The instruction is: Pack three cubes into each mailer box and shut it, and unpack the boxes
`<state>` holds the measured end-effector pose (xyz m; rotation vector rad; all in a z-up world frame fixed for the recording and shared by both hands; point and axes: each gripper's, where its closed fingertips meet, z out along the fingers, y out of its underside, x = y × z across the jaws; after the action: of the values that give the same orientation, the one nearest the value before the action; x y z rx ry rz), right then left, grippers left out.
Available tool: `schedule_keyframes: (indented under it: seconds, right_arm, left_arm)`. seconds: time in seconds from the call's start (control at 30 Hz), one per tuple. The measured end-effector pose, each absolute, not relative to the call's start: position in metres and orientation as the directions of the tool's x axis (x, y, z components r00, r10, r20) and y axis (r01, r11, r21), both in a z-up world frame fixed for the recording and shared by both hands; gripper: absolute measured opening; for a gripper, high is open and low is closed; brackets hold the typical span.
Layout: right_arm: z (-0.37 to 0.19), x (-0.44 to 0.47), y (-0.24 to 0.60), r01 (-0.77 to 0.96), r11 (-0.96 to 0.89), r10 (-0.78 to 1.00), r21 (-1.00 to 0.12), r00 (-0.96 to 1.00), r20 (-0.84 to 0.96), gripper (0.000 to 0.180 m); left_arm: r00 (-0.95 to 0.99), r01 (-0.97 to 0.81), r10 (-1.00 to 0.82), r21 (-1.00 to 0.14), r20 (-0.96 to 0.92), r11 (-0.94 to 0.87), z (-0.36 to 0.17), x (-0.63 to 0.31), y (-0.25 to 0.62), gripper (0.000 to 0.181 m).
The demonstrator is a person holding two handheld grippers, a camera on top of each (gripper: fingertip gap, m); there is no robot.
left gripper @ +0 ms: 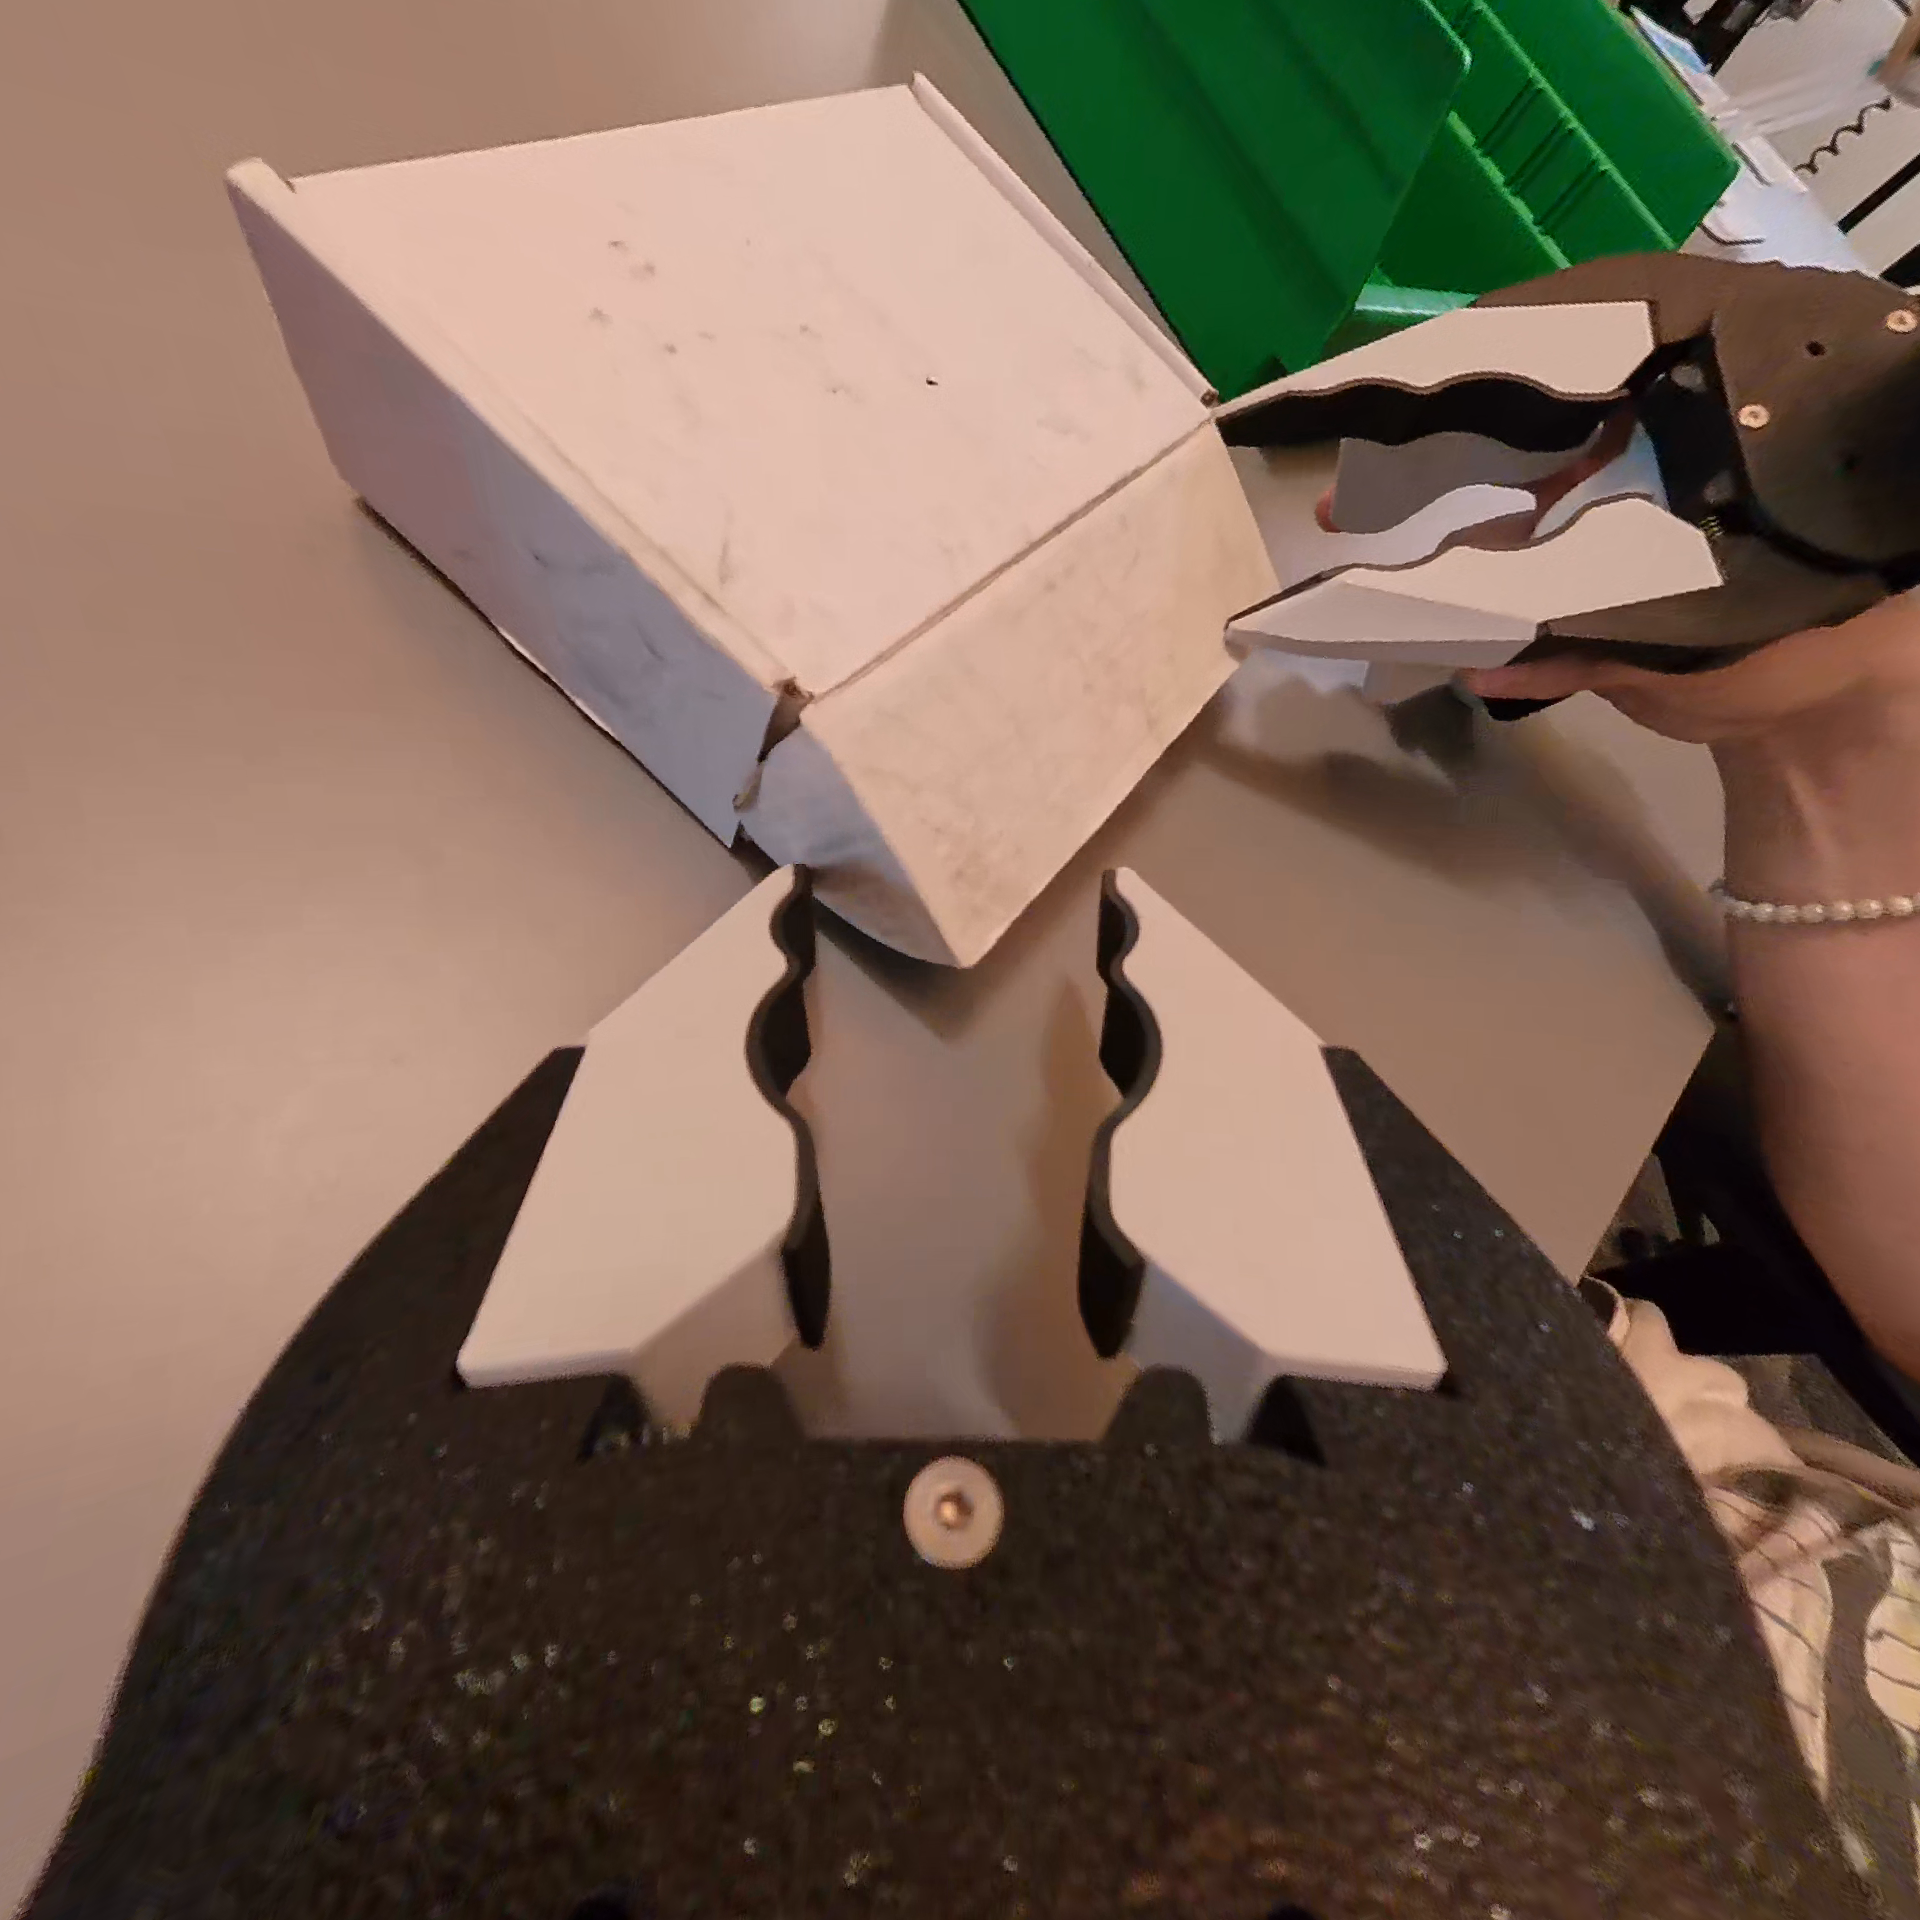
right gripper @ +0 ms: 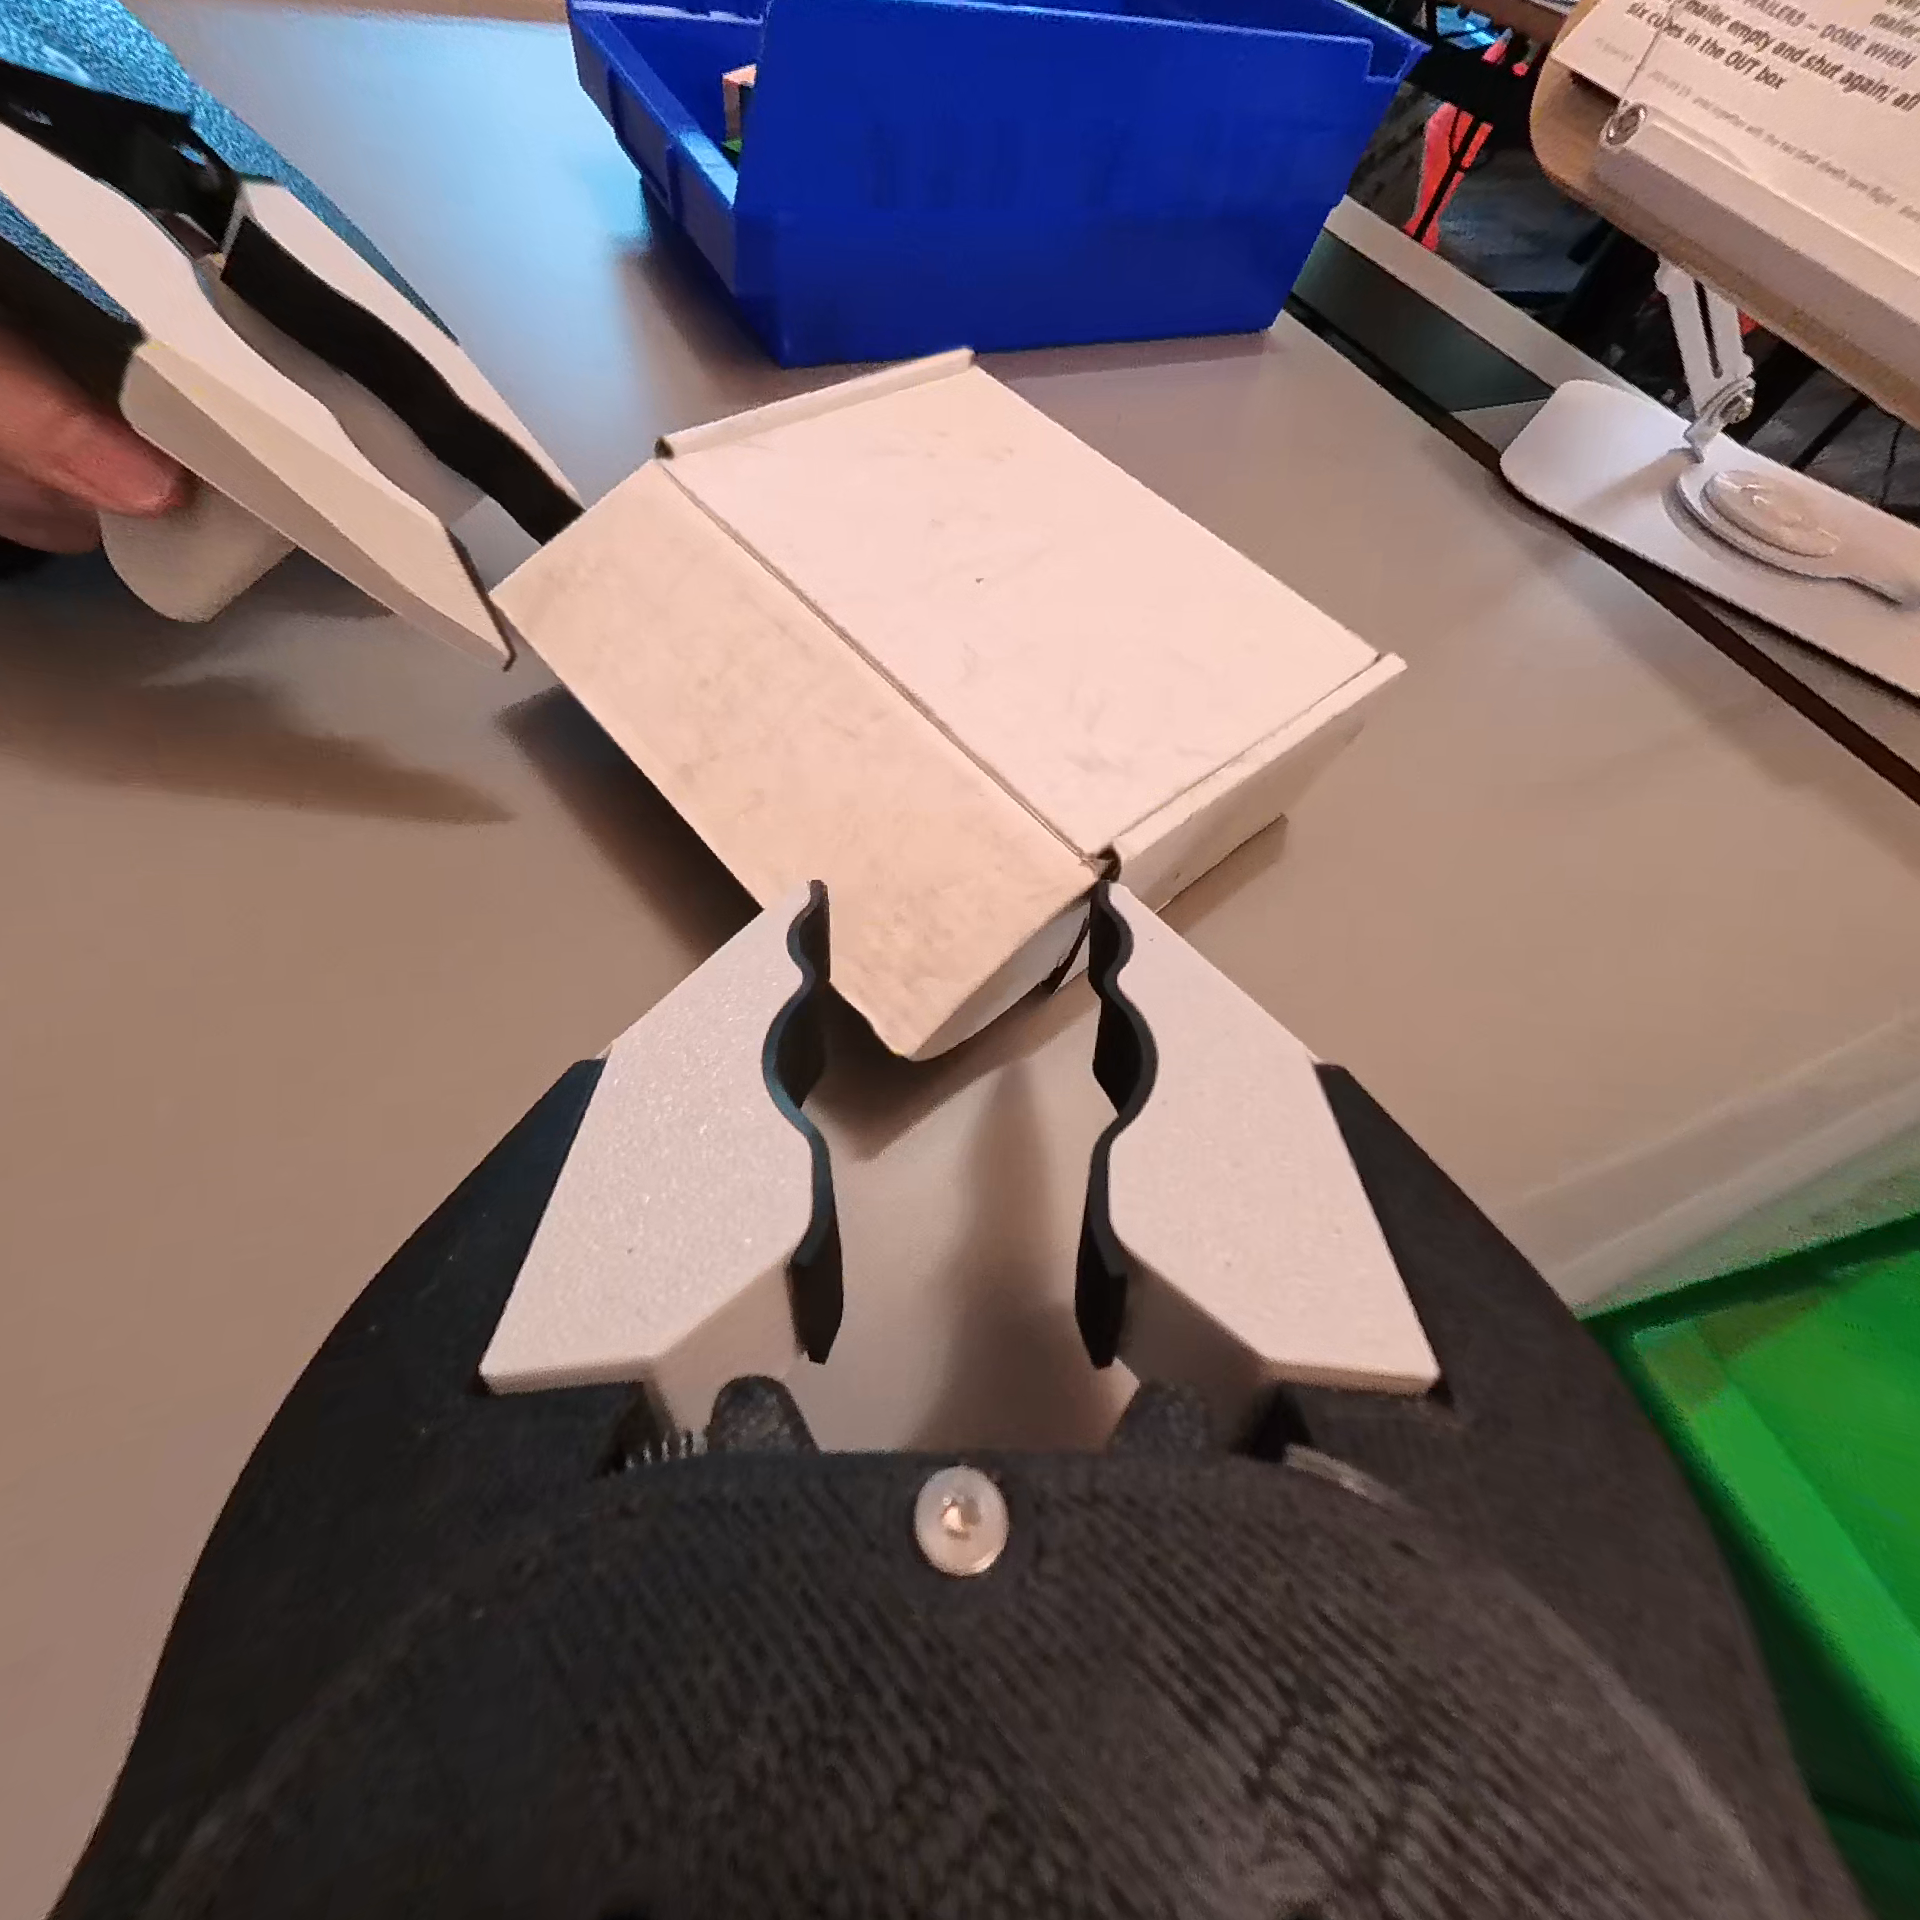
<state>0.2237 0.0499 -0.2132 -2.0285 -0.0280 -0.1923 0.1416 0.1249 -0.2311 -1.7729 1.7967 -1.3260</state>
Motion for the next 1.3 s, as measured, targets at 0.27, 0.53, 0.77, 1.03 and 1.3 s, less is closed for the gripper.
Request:
schedule_keyframes:
  seconds: [0.27,0.53,0.77,1.03,1.3]
  right_arm:
    - [-0.214,0.227,0.053,0.077,-0.455,-0.097,-0.887,0.986,0.135,0.051]
    - [-0.214,0.227,0.054,0.105,-0.455,-0.095,-0.884,0.981,0.166,0.048]
    - [-0.214,0.227,0.056,0.107,-0.459,-0.104,-0.882,0.979,0.173,0.048]
    - [-0.213,0.227,0.056,0.079,-0.456,-0.119,-0.886,0.982,0.149,0.041]
    - [-0.213,0.228,0.058,0.049,-0.457,-0.149,-0.888,0.98,0.131,0.041]
  left_arm:
    - [-0.171,-0.664,-0.838,-0.688,0.519,-0.291,-0.23,0.141,0.128,0.038]
    - [-0.134,-0.592,-0.943,-0.788,0.304,-0.17,-0.23,0.146,0.136,0.042]
    - [-0.084,-0.548,-0.972,-0.825,0.22,-0.139,-0.224,0.154,0.141,0.043]
    - [-0.021,-0.56,-0.927,-0.773,0.375,-0.3,-0.222,0.157,0.146,0.042]
    - [-0.022,-0.55,-0.889,-0.748,0.458,-0.371,-0.219,0.157,0.147,0.04]
